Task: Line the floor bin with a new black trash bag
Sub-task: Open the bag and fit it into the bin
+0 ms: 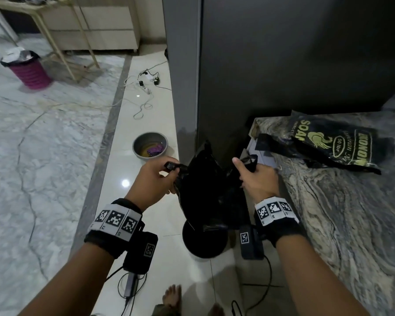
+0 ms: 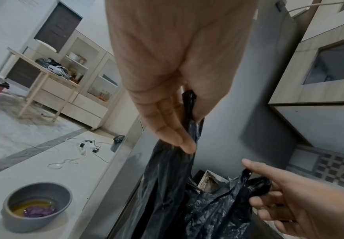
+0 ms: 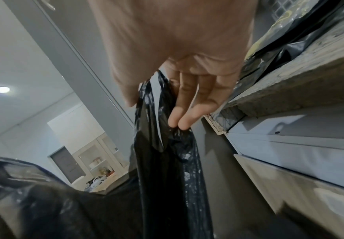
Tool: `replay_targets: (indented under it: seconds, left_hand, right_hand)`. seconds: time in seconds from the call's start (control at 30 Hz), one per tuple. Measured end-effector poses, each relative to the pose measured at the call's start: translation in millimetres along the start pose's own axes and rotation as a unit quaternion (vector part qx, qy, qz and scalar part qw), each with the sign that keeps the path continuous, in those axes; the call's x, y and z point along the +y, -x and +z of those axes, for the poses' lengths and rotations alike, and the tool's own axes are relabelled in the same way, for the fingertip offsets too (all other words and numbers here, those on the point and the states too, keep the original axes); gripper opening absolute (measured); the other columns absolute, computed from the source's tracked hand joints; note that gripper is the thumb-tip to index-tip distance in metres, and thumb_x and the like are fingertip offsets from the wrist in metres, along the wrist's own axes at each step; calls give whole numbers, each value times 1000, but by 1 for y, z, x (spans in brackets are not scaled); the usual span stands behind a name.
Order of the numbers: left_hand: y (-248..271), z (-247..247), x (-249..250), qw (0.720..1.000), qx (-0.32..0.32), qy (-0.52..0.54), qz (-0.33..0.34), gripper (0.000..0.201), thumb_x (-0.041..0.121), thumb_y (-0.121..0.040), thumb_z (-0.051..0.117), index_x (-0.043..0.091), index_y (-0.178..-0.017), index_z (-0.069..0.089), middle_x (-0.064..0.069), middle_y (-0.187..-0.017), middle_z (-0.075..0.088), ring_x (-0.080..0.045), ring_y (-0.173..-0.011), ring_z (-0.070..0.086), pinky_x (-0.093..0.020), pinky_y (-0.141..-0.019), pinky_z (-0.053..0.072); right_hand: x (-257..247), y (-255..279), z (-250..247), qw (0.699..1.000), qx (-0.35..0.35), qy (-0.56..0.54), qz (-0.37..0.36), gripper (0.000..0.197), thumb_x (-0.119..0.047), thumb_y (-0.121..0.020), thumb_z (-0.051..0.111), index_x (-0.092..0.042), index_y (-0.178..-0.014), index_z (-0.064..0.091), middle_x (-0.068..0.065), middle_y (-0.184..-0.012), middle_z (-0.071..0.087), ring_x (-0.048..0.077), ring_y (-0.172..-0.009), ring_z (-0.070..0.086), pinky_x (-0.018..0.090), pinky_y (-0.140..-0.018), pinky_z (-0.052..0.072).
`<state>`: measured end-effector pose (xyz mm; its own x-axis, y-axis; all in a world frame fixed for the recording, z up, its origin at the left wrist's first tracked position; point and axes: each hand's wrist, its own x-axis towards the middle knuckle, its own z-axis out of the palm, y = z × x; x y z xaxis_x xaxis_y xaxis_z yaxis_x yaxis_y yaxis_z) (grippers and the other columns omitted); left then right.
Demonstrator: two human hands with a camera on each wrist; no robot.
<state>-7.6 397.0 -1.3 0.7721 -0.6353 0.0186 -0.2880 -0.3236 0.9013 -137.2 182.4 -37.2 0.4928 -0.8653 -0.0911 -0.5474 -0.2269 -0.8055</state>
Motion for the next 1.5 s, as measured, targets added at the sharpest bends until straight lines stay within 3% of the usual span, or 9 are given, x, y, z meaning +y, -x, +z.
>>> replay_targets:
  seconds: [0.2, 0.43, 0.67, 0.83, 0.93, 1.1, 1.23, 1.37, 1.5]
  left_hand:
    - [7, 7, -8, 999, 19, -5, -34, 18, 5, -85, 58, 21, -88, 64, -8, -80, 69, -24, -52, 68, -27, -48, 54]
    - [13, 22, -30, 995, 48, -37, -73, 19, -1, -80, 56, 14, -89, 64, -7, -80, 67, -21, -53, 69, -23, -47, 54]
    - [18, 44, -61, 993, 45, -31, -107, 19, -2, -79, 55, 11, -91, 63, -10, -89, 67, -26, -59, 71, -33, -53, 58]
    - [14, 60, -93, 990, 37, -29, -135, 19, -1, -79, 56, 11, -91, 64, -8, -88, 68, -27, -63, 71, -42, -64, 60]
    - [6, 71, -118, 987, 24, -17, -160, 19, 0, -78, 57, 14, -89, 64, -5, -85, 67, -26, -65, 70, -41, -67, 60]
    - [-8, 90, -168, 981, -6, -14, -192, 21, 1, -77, 59, 20, -86, 64, -6, -88, 67, -25, -66, 69, -36, -65, 59]
    - [-21, 111, -210, 977, -38, -10, -211, 24, -1, -77, 58, 20, -86, 64, -2, -84, 66, -19, -66, 67, -14, -57, 51]
    - [-29, 137, -253, 973, -61, -26, -223, 22, 1, -76, 59, 15, -91, 67, -1, -83, 66, -21, -72, 67, -3, -56, 44]
    - [-32, 161, -299, 963, -76, -51, -253, 18, 6, -76, 62, 14, -90, 67, -1, -84, 68, -21, -76, 68, -3, -57, 40]
  right_hand:
    - [2, -2, -8, 994, 20, 98, -46, 39, -40, -86, 55, -3, -77, 68, 18, -75, 65, 36, -81, 63, 28, -62, 37]
    - [29, -6, -7, 986, -36, 119, -108, 33, -36, -88, 57, -5, -83, 68, 19, -78, 71, 36, -78, 65, 30, -62, 44]
    - [56, -5, 2, 988, -88, 91, -87, 22, -27, -88, 61, -7, -90, 69, 15, -80, 71, 28, -74, 64, 28, -66, 44]
    - [77, -13, 25, 987, -121, 95, -43, 17, -27, -87, 60, -12, -88, 69, 6, -74, 68, 26, -75, 66, 38, -71, 56]
    - [91, -21, 44, 983, -144, 115, -17, 16, -27, -87, 60, -14, -87, 68, 3, -72, 65, 24, -74, 65, 32, -69, 53]
    - [117, -32, 79, 970, -188, 151, 15, 13, -25, -88, 60, -15, -85, 67, 2, -72, 64, 18, -66, 59, 25, -62, 43]
    - [151, -44, 113, 963, -211, 162, 43, 15, -22, -87, 60, -11, -88, 68, 10, -80, 70, 27, -74, 63, 31, -68, 48]
    - [183, -51, 138, 959, -236, 152, 44, 18, -15, -87, 62, 2, -86, 68, 20, -79, 69, 26, -71, 59, 26, -64, 37]
    - [220, -61, 163, 945, -274, 157, 83, 45, -51, -83, 60, -8, -73, 68, 9, -70, 70, 22, -66, 64, 29, -59, 44]
